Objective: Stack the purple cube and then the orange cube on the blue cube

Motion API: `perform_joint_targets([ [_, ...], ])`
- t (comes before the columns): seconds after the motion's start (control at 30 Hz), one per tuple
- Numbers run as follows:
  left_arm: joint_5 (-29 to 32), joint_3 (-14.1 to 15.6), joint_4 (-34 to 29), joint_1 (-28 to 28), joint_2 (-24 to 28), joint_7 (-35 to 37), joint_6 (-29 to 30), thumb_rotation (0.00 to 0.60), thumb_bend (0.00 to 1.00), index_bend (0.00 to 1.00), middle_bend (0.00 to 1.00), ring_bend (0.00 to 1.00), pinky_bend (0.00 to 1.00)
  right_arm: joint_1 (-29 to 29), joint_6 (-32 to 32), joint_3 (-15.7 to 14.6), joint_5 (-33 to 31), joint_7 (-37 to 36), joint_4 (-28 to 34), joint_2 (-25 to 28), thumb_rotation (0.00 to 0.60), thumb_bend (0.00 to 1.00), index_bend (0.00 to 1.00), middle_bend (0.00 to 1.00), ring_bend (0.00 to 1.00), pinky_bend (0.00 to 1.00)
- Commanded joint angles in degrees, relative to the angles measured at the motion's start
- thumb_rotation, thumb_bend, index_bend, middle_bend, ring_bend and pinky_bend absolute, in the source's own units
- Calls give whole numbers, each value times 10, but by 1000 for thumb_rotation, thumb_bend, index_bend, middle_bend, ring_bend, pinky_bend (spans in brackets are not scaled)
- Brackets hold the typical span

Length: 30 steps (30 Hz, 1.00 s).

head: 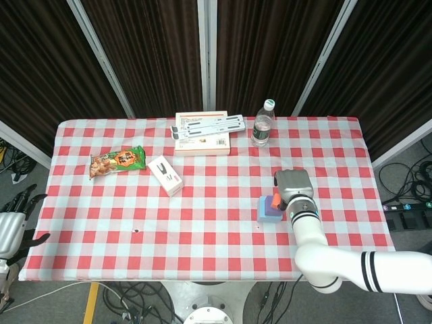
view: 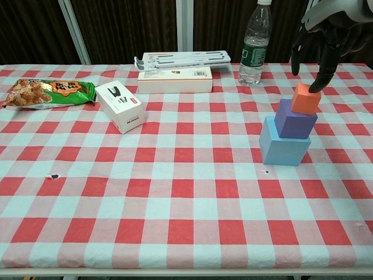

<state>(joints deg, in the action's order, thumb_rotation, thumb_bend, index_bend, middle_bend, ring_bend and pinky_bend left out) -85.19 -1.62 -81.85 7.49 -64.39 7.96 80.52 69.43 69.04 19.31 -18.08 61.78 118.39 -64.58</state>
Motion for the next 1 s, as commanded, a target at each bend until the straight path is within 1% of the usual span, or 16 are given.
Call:
perform_joint_targets([
  [0.03,0,-1,-2,1,0,-2,1,600,52,249,143,133,271,-1,-5,8,5,-4,23,24,600,114,336,1000,1000,1000],
  [0.17,-1,-2,-6,1,2,-6,3,600,51,249,143,133,271,-9,-4,24,26,-30,51,61,600,112,344,1000,1000,1000],
  [0.23,-1,-3,-9,2,3,-8,3,600,52,249,143,133,271,-29,9,36,74,-75,65,79,600,102,399,1000,1000,1000],
  [0.27,-1,-3,-10,2,4,-9,4,600,51,249,143,133,271,-43,18,37,108,-96,72,86,600,98,428,1000,1000,1000],
  [0.4,1,-4,-13,2,7,-12,4,600,51,249,143,133,271,-109,59,13,270,-172,82,104,600,97,483,991,977,998],
  [0.43,2,-5,-14,2,7,-13,4,600,51,249,143,133,271,-133,71,-5,319,-186,77,110,600,96,489,959,935,986],
  [0.5,2,-5,-16,2,8,-15,5,600,52,249,143,133,271,-167,77,-36,388,-201,67,121,600,96,480,826,800,936],
  [0.57,2,-6,-17,2,8,-18,7,600,52,249,143,133,271,-200,80,-68,448,-214,53,132,600,96,404,593,572,815],
  [0.63,4,-10,-19,2,10,-19,10,600,52,249,143,133,271,-236,80,-92,508,-247,39,142,600,96,302,428,393,670],
  [0.67,5,-11,-20,2,11,-19,12,600,51,249,143,133,271,-253,83,-103,535,-261,30,145,600,96,266,378,328,608],
  [0.73,6,-15,-23,3,15,-18,15,600,51,249,143,133,271,-293,95,-135,610,-288,5,150,600,108,179,251,154,411],
  [0.77,6,-17,-26,3,17,-18,17,600,51,249,143,133,271,-311,103,-150,641,-297,-8,150,600,120,154,207,99,334],
  [0.8,6,-18,-28,3,20,-17,17,600,51,249,143,133,270,-330,113,-165,671,-306,-21,149,600,139,126,159,48,257],
  [0.87,7,-20,-36,4,28,-18,17,600,51,249,143,133,271,-371,137,-196,730,-328,-56,139,600,174,82,91,2,165],
  [0.93,6,-21,-44,6,34,-21,17,600,51,249,143,133,271,-408,157,-218,772,-352,-92,125,600,194,57,61,0,131],
  [1.0,3,-21,-48,8,39,-23,17,600,52,249,143,133,271,-436,175,-230,803,-372,-128,111,600,203,49,50,0,113],
])
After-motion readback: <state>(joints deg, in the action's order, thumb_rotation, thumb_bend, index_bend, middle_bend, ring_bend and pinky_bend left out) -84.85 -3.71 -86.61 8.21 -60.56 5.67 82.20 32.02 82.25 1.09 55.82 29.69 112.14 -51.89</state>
